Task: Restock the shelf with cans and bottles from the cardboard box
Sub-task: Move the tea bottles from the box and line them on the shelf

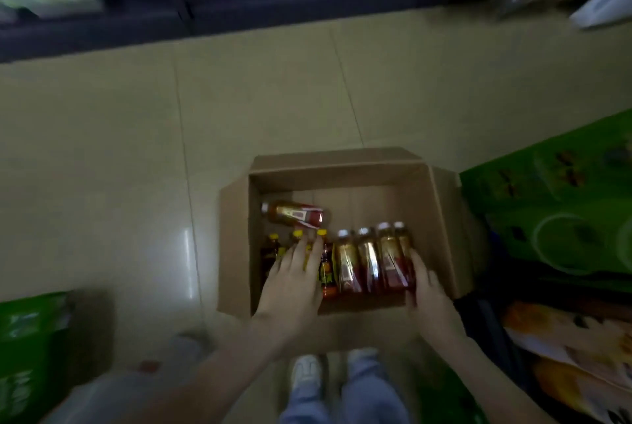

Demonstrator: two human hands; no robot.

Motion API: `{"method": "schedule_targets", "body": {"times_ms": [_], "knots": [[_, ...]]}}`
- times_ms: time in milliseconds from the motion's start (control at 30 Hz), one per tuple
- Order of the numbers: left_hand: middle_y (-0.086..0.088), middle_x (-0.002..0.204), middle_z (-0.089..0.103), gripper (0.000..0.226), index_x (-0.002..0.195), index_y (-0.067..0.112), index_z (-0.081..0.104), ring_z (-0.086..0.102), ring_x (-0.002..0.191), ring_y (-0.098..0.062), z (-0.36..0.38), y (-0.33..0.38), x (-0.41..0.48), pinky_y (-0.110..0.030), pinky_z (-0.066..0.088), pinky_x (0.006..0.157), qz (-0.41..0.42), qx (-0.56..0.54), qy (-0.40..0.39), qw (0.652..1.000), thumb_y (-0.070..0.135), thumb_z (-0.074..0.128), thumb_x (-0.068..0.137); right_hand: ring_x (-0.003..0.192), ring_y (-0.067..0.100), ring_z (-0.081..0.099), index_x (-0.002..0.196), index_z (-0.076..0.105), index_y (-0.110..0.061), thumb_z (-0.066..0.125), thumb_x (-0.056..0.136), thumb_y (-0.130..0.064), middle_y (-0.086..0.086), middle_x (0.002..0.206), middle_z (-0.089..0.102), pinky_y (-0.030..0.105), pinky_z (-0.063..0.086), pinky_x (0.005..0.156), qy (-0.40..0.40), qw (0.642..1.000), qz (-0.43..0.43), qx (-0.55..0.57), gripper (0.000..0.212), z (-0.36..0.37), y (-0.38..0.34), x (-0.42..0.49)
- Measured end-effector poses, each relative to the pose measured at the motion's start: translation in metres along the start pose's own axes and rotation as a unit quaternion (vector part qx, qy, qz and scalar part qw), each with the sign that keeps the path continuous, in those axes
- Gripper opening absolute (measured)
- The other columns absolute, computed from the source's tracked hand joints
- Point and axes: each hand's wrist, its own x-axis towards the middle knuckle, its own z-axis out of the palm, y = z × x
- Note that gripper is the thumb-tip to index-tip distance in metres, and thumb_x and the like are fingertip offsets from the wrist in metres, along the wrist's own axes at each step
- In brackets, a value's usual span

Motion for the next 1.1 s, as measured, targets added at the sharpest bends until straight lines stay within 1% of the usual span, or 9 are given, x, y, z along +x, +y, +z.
{"method": "schedule_targets", "body": {"times_ms": [200, 367, 600, 700, 767, 867, 967, 1033, 1100], "knots": [[-0.005, 0.160, 0.001, 0.071, 0.152, 0.023, -0.007, 0.010, 0.146, -0.024, 0.115, -0.010, 0.085, -0.037, 0.015, 0.117, -0.020, -0.043, -0.054, 0.997, 0.032, 0.039, 0.099, 0.114, 0.029, 0.053, 0.150, 0.009, -0.031, 0.055, 0.093, -0.026, 0.011, 0.138, 0.040, 0.049, 0.049, 0.092, -0.051, 0.997, 0.062, 0.015, 0.073, 0.093, 0.043, 0.113], [-0.002, 0.159, -0.001, 0.073, 0.152, 0.028, -0.005, 0.007, 0.146, -0.023, 0.189, -0.019, 0.122, -0.035, 0.019, 0.115, -0.047, -0.121, -0.078, 0.988, 0.030, 0.043, 0.098, 0.140, 0.041, 0.020, 0.145, -0.022, -0.040, 0.062, 0.088, -0.044, 0.014, 0.157, -0.001, 0.055, 0.031, 0.109, -0.116, 0.986, 0.094, -0.067, 0.102, 0.144, 0.073, 0.172], [-0.005, 0.157, 0.015, 0.069, 0.152, 0.036, 0.004, 0.023, 0.141, -0.023, 0.214, -0.025, 0.150, -0.031, 0.032, 0.109, -0.061, -0.223, -0.078, 0.970, 0.027, 0.047, 0.098, 0.133, 0.044, 0.032, 0.140, -0.024, -0.051, 0.071, 0.081, -0.021, 0.017, 0.152, 0.012, 0.059, 0.038, 0.103, -0.069, 0.993, 0.094, 0.004, 0.115, 0.151, 0.079, 0.189], [-0.005, 0.153, 0.029, 0.070, 0.149, 0.045, -0.003, 0.052, 0.116, -0.015, 0.205, -0.020, 0.159, -0.020, 0.041, 0.089, -0.114, -0.370, -0.099, 0.917, 0.033, 0.045, 0.099, 0.133, 0.035, 0.037, 0.142, -0.017, -0.052, 0.075, 0.079, -0.023, 0.013, 0.150, 0.023, 0.057, 0.041, 0.101, -0.040, 0.988, 0.055, 0.142, 0.115, 0.148, 0.072, 0.185], [-0.003, 0.151, 0.036, 0.072, 0.145, 0.050, -0.013, 0.055, 0.099, -0.007, 0.196, -0.014, 0.163, -0.017, 0.042, 0.079, -0.158, -0.455, -0.105, 0.870, 0.041, 0.042, 0.099, 0.133, 0.022, 0.036, 0.146, -0.013, -0.048, 0.076, 0.077, -0.013, 0.006, 0.151, 0.026, 0.044, 0.042, 0.099, -0.058, 0.969, 0.020, 0.238, 0.118, 0.147, 0.055, 0.180], [0.006, 0.135, 0.051, 0.077, 0.146, 0.048, -0.013, 0.057, 0.106, -0.008, 0.192, -0.009, 0.166, -0.021, 0.042, 0.086, -0.175, -0.542, -0.102, 0.815, 0.044, 0.045, 0.096, 0.125, 0.017, 0.046, 0.149, -0.007, -0.044, 0.075, 0.071, -0.004, 0.001, 0.148, 0.032, 0.036, 0.054, 0.084, -0.130, 0.933, -0.051, 0.333, 0.121, 0.151, 0.016, 0.169], [0.029, 0.122, 0.041, 0.090, 0.149, 0.038, -0.009, 0.052, 0.100, 0.014, 0.198, -0.016, 0.165, -0.006, 0.046, 0.077, -0.171, -0.607, -0.032, 0.775, 0.029, 0.059, 0.090, 0.136, 0.012, 0.038, 0.151, -0.005, -0.036, 0.078, 0.070, -0.009, -0.002, 0.152, 0.030, 0.032, 0.045, 0.104, -0.190, 0.913, -0.118, 0.343, 0.119, 0.169, -0.019, 0.155], [0.024, 0.126, 0.041, 0.098, 0.149, 0.033, -0.005, 0.051, 0.105, 0.016, 0.205, -0.032, 0.161, -0.008, 0.046, 0.082, -0.194, -0.623, 0.016, 0.758, 0.018, 0.067, 0.085, 0.139, 0.004, 0.031, 0.152, -0.010, -0.032, 0.077, 0.078, -0.013, -0.005, 0.155, 0.024, 0.021, 0.036, 0.107, -0.245, 0.901, -0.127, 0.334, 0.115, 0.177, -0.032, 0.151], [0.013, 0.132, 0.044, 0.097, 0.150, 0.035, -0.003, 0.052, 0.111, 0.005, 0.209, -0.048, 0.154, -0.022, 0.048, 0.092, -0.218, -0.626, 0.023, 0.748, 0.022, 0.068, 0.084, 0.137, -0.001, 0.025, 0.151, -0.010, -0.038, 0.072, 0.084, -0.020, -0.011, 0.156, 0.017, 0.014, 0.032, 0.102, -0.326, 0.885, -0.125, 0.307, 0.107, 0.174, -0.033, 0.154]]}}
